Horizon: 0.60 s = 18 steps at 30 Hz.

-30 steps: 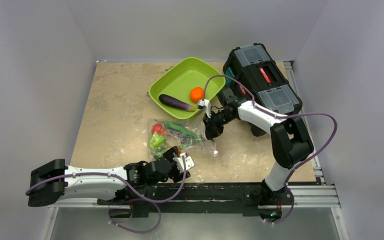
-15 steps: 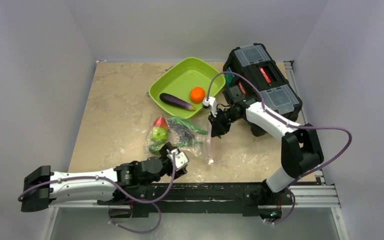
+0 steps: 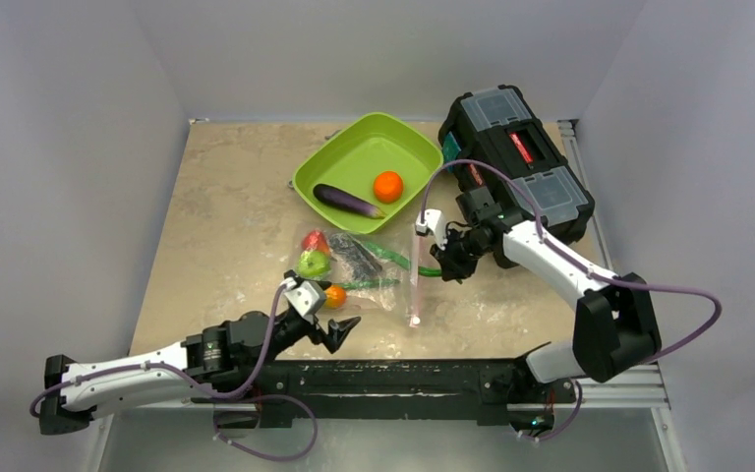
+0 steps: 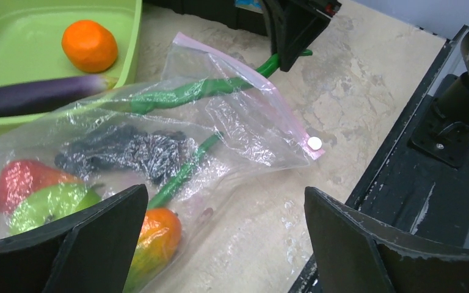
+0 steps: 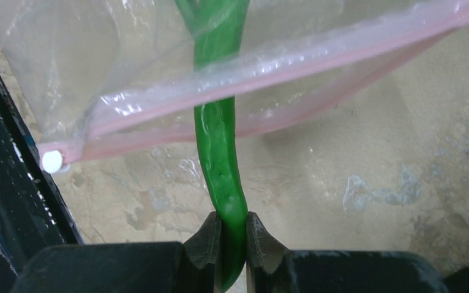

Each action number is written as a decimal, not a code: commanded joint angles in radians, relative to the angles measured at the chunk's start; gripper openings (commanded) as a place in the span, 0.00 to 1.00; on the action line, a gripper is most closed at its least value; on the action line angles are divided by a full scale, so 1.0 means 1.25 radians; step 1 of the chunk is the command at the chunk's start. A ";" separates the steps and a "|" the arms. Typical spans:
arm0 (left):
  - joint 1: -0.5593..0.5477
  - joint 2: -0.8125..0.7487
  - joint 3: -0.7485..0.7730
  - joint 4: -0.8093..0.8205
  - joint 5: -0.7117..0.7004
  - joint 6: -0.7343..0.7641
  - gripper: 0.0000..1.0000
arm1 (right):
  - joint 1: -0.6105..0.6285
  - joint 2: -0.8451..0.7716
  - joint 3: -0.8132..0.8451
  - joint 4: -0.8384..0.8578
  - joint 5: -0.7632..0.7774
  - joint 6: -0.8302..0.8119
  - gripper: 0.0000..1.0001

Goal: Open the zip-top bag and remove the fake food
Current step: Pick up the fake vegetable from the zipper food storage bag.

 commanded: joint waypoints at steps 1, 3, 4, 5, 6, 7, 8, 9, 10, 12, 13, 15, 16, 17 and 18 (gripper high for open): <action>-0.003 -0.029 0.054 -0.093 -0.033 -0.117 1.00 | -0.033 -0.059 -0.047 0.001 0.038 -0.042 0.00; -0.003 -0.034 0.071 -0.121 -0.038 -0.141 1.00 | -0.045 -0.077 -0.066 -0.001 0.045 -0.049 0.00; -0.003 -0.034 0.083 -0.141 -0.048 -0.158 1.00 | -0.049 -0.086 -0.074 -0.004 0.048 -0.055 0.00; -0.003 -0.035 0.092 -0.160 -0.062 -0.179 1.00 | -0.053 -0.096 -0.080 -0.008 0.053 -0.058 0.00; -0.003 -0.035 0.101 -0.176 -0.073 -0.197 1.00 | -0.058 -0.106 -0.085 -0.011 0.061 -0.058 0.00; -0.003 -0.035 0.107 -0.190 -0.078 -0.209 1.00 | -0.062 -0.116 -0.089 -0.014 0.067 -0.059 0.00; -0.003 -0.036 0.112 -0.197 -0.078 -0.215 1.00 | -0.065 -0.126 -0.093 -0.017 0.074 -0.061 0.00; -0.003 -0.036 0.114 -0.202 -0.076 -0.219 1.00 | -0.070 -0.136 -0.095 -0.022 0.079 -0.064 0.00; -0.003 -0.037 0.115 -0.203 -0.074 -0.223 1.00 | -0.076 -0.145 -0.097 -0.027 0.082 -0.065 0.00; -0.003 -0.041 0.116 -0.208 -0.074 -0.230 1.00 | -0.090 -0.162 -0.099 -0.042 0.086 -0.072 0.00; -0.003 -0.042 0.116 -0.211 -0.076 -0.233 1.00 | -0.097 -0.170 -0.101 -0.048 0.091 -0.075 0.00; -0.003 -0.045 0.118 -0.219 -0.077 -0.238 1.00 | -0.112 -0.189 -0.106 -0.059 0.099 -0.084 0.00; -0.003 -0.046 0.117 -0.221 -0.078 -0.241 1.00 | -0.120 -0.199 -0.109 -0.065 0.102 -0.089 0.00; -0.003 -0.047 0.118 -0.224 -0.078 -0.242 1.00 | -0.128 -0.207 -0.110 -0.071 0.106 -0.093 0.00; -0.003 -0.050 0.118 -0.228 -0.078 -0.242 1.00 | -0.136 -0.215 -0.111 -0.076 0.110 -0.096 0.00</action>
